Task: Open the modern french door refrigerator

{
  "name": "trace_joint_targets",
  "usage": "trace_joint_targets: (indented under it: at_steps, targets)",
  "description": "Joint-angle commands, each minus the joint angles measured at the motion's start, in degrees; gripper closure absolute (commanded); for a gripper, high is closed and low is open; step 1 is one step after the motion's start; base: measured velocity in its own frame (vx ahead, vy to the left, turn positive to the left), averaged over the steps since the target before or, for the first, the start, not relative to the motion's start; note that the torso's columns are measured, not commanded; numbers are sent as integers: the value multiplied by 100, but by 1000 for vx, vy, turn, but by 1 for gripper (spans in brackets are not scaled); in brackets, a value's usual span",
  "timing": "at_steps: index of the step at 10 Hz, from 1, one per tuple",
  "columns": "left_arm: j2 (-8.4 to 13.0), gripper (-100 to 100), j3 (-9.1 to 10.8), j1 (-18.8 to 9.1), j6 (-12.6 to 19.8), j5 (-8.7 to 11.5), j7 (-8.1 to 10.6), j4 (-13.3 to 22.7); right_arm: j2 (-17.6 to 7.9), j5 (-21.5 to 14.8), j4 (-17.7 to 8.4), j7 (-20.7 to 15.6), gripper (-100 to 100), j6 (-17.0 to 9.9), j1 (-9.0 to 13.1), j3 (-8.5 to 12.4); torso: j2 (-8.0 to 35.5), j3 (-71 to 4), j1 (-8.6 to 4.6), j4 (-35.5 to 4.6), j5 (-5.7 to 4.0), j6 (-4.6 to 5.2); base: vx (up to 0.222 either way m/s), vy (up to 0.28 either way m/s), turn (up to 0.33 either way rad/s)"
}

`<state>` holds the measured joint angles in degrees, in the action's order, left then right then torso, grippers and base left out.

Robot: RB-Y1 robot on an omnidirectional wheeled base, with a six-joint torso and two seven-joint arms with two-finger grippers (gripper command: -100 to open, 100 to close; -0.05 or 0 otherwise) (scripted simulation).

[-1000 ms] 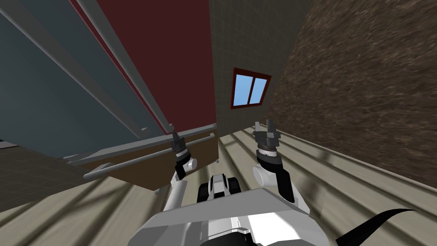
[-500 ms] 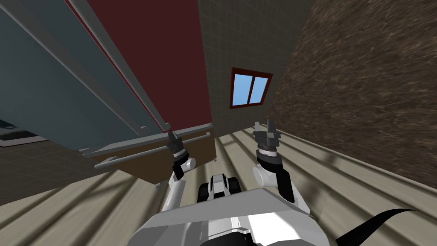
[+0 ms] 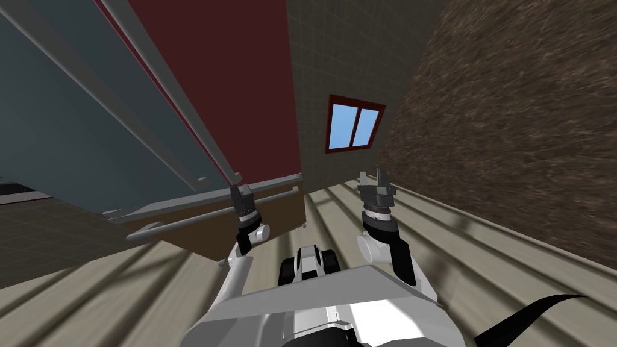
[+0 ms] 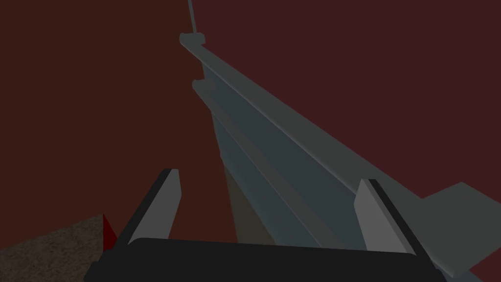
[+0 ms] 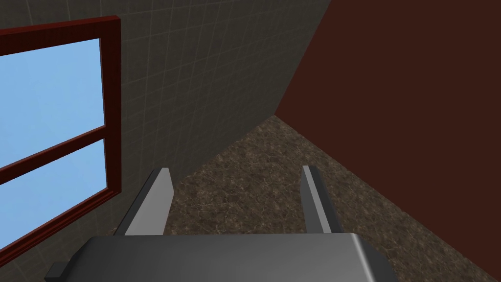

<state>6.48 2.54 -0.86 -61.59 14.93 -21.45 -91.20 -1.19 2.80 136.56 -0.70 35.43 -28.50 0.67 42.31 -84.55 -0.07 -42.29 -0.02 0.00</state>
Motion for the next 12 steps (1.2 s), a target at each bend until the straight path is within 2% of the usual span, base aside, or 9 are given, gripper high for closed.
trace_joint_targets:
  at_steps: [1,2,3,6,8,9,12]
  targets:
    - [283,-100,-42,5,-21,-4,81,51,0,0,0,0,0,0,0,0,-2,-1,7,1,2,0,25,58,-37]
    - [392,-100,-78,6,-40,-8,144,94,0,0,0,0,0,0,0,0,-5,-3,11,2,4,0,31,79,-72]
    - [404,-100,-149,8,-85,-13,265,171,0,0,0,0,0,0,0,0,-6,-4,16,2,5,0,41,132,-117]
    - [174,-100,-287,12,-179,-23,502,310,-2,0,0,0,0,0,-1,2,-11,-7,24,3,8,0,56,193,-98]
    - [297,-100,-395,15,-249,-32,689,425,-2,0,0,0,0,0,0,1,9,5,7,-2,2,-1,31,203,-104]
    - [280,-100,-449,17,-287,-35,781,478,-2,0,0,0,0,0,0,1,-2,-1,3,0,1,0,39,183,-113]
    - [-122,-100,-576,20,-390,-41,995,585,-1,0,0,0,0,0,-1,1,-15,-10,4,5,1,-1,80,166,-88]
